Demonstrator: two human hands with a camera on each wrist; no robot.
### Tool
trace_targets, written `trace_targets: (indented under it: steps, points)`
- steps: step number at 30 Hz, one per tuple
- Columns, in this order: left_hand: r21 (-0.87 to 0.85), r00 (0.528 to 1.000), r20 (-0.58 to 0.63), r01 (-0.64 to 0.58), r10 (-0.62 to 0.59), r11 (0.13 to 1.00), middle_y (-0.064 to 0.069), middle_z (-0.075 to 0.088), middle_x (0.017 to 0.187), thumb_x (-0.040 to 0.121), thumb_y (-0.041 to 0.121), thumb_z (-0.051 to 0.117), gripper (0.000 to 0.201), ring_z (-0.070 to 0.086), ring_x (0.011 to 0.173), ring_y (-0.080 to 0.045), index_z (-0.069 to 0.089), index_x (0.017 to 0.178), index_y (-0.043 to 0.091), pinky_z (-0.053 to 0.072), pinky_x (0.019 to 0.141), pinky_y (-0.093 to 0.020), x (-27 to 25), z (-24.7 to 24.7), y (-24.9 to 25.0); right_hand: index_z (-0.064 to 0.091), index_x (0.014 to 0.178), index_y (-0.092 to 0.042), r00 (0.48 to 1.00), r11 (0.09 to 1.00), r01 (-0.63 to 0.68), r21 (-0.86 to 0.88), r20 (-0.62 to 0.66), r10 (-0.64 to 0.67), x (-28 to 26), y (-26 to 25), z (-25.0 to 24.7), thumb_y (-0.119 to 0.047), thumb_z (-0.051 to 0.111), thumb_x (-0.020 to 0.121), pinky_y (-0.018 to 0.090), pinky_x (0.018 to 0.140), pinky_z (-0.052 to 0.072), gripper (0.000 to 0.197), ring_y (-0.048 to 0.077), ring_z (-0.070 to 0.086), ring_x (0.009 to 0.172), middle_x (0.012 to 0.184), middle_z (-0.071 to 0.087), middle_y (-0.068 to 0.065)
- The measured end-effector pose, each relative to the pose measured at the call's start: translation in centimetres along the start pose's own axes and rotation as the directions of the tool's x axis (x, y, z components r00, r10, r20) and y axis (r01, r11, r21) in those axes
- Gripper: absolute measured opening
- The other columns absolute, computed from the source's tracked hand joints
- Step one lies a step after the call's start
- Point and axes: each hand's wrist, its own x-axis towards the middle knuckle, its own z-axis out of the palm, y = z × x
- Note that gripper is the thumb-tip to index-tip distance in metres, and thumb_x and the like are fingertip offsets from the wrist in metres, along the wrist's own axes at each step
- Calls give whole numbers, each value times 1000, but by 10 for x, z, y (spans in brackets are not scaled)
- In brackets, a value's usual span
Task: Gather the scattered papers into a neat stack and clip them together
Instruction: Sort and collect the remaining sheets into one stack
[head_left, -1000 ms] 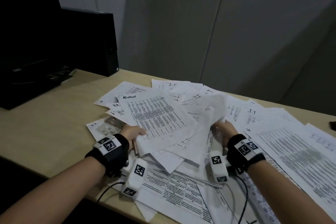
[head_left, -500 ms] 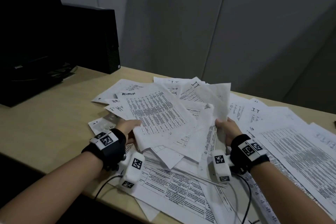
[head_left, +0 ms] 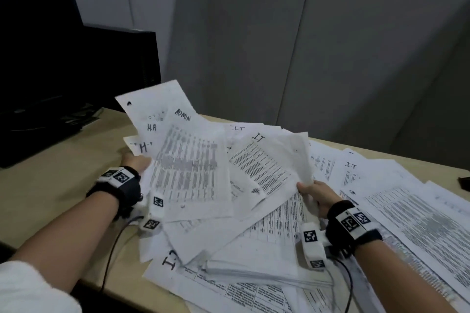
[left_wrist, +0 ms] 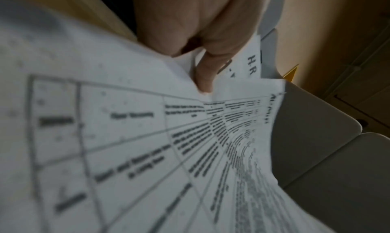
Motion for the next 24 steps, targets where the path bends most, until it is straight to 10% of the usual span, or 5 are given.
trace_targets:
  steps: [6, 11, 17, 21, 24]
  points:
    - [32, 958, 256, -143, 130, 989, -16, 56, 123, 88, 1, 57, 20, 57, 102, -40, 59, 107, -6, 44, 97, -41, 16, -42, 21, 50, 81, -5, 999, 998, -24, -55, -35, 23, 2, -6, 3, -21, 55, 92, 11, 28, 32, 20, 5, 42, 23, 32, 50, -5]
    - [326, 894, 397, -349, 209, 879, -26, 58, 124, 81, 8, 66, 44, 56, 115, -41, 54, 121, -6, 43, 102, -49, 3, -7, 56, 51, 71, -9, 995, 997, 5, -76, -102, -12, 5, -8, 11, -34, 48, 94, 16, 39, 39, 34, 12, 53, 49, 53, 56, 0]
    - [323, 709, 667, -553, 230, 768, -14, 59, 125, 85, 23, 64, 46, 55, 114, -29, 53, 124, 2, 40, 103, -40, -40, 59, 68, 50, 128, -15, 999, 999, -27, 30, -41, 28, -1, -4, 10, -64, 54, 79, 12, 52, 47, 70, 4, 61, 54, 83, 71, -10]
    - [356, 775, 576, -525, 260, 773, -14, 64, 116, 82, 37, 64, 51, 60, 105, -29, 59, 116, -1, 44, 88, -30, -45, 96, 62, 58, 123, -12, 993, 993, -72, 93, 98, 63, -13, -5, 15, -59, 59, 78, 46, 92, 49, 65, 35, 62, 108, 120, 64, 14]
    - [296, 854, 425, -445, 300, 845, -17, 65, 115, 83, 25, 68, 42, 61, 107, -30, 62, 112, -4, 43, 85, -28, -40, 112, 62, 53, 124, -7, 997, 989, -27, 144, 72, 16, -16, -6, 18, -54, 45, 89, 44, 88, 50, 59, 31, 63, 102, 119, 63, 14]
